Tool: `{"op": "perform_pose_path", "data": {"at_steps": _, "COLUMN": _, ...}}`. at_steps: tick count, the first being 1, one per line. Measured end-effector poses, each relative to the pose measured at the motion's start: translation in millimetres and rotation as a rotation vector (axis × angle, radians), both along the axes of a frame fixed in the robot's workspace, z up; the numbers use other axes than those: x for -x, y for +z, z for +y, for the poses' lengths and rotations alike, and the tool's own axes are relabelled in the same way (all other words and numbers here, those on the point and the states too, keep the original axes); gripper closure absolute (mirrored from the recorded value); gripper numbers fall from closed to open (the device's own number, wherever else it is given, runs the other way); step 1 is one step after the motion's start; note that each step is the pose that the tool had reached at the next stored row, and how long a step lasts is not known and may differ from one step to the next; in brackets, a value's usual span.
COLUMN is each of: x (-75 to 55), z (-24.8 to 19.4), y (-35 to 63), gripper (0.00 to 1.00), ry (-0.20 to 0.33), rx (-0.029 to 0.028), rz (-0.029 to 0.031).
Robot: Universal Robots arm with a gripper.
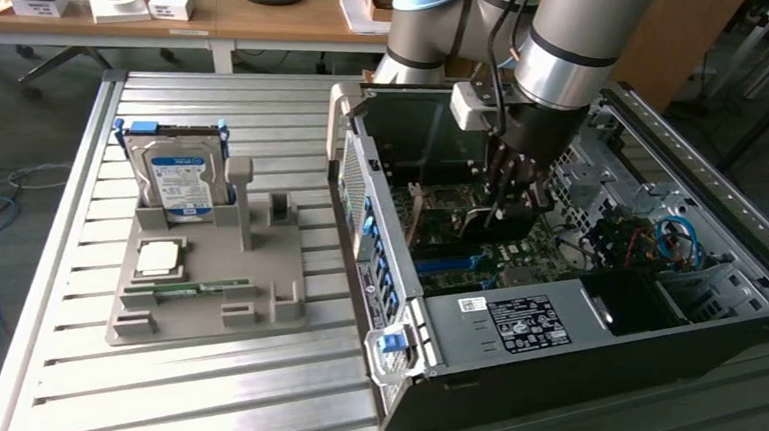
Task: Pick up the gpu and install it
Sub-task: 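Insert the gpu into the slot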
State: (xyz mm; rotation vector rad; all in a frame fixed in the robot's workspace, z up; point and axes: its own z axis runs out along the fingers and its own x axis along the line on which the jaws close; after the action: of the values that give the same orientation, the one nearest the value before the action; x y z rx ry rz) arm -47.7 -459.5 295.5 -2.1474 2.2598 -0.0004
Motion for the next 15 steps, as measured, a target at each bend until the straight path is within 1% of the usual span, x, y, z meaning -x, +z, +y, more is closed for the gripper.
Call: {"op": "perform_pose_path", "data": {"at_steps": 15, "x": 0.6, "z": 0.0, "y": 0.0, "gripper": 0.74, "ry": 0.0, "rx": 0.0001, "rz": 0.0001}}
